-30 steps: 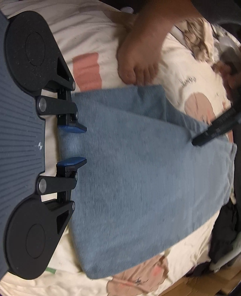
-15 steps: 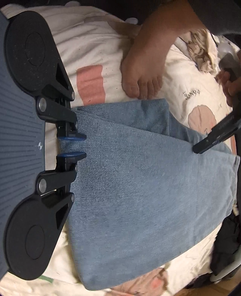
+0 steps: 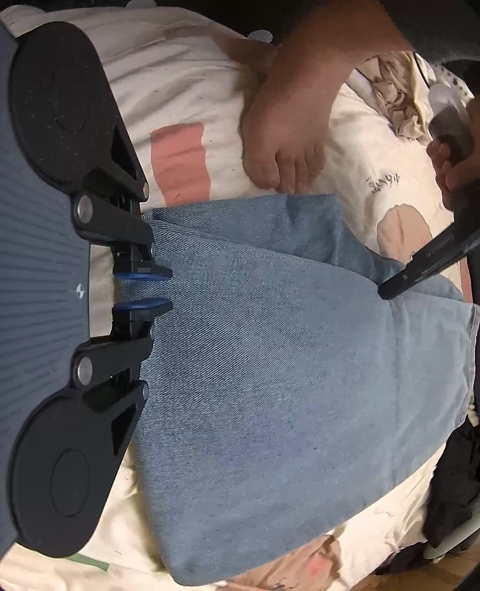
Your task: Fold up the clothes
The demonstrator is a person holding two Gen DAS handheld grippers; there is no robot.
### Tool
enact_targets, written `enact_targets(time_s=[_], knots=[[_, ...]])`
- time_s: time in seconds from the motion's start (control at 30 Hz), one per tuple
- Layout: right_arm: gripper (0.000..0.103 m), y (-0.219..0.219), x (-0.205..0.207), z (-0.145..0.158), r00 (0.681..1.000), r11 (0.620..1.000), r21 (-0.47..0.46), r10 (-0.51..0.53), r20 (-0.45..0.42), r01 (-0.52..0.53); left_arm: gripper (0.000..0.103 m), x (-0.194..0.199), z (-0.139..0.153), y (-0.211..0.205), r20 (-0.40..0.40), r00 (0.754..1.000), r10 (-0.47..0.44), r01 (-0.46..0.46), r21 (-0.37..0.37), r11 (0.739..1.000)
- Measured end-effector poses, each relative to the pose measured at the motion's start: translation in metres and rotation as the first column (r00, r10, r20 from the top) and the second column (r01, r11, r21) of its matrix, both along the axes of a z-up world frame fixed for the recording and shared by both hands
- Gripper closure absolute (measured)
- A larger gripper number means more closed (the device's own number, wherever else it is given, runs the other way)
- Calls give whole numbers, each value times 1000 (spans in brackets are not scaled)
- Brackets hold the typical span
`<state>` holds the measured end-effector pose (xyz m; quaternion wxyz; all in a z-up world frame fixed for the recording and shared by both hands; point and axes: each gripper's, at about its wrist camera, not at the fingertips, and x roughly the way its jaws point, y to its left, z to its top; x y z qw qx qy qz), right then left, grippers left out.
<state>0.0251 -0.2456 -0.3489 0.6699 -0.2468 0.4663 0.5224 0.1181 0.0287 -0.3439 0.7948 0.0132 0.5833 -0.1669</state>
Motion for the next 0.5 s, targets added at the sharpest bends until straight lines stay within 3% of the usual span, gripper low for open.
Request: enact_targets(time_s=[0.13,0.27,0.5], knots=[[85,-28,36,13,970,968,71,-237,-47,239,97,-5,10,1,11,1000,-18,18,-2,1000],[84,-65,69,18,881,876,94,-467,-78,472,96,-11,21,2,26,999,-38,38,-6,999],[81,-100,96,11,765,757,119,-625,-154,642,96,-3,33,-4,72,996,-52,53,-5,999]])
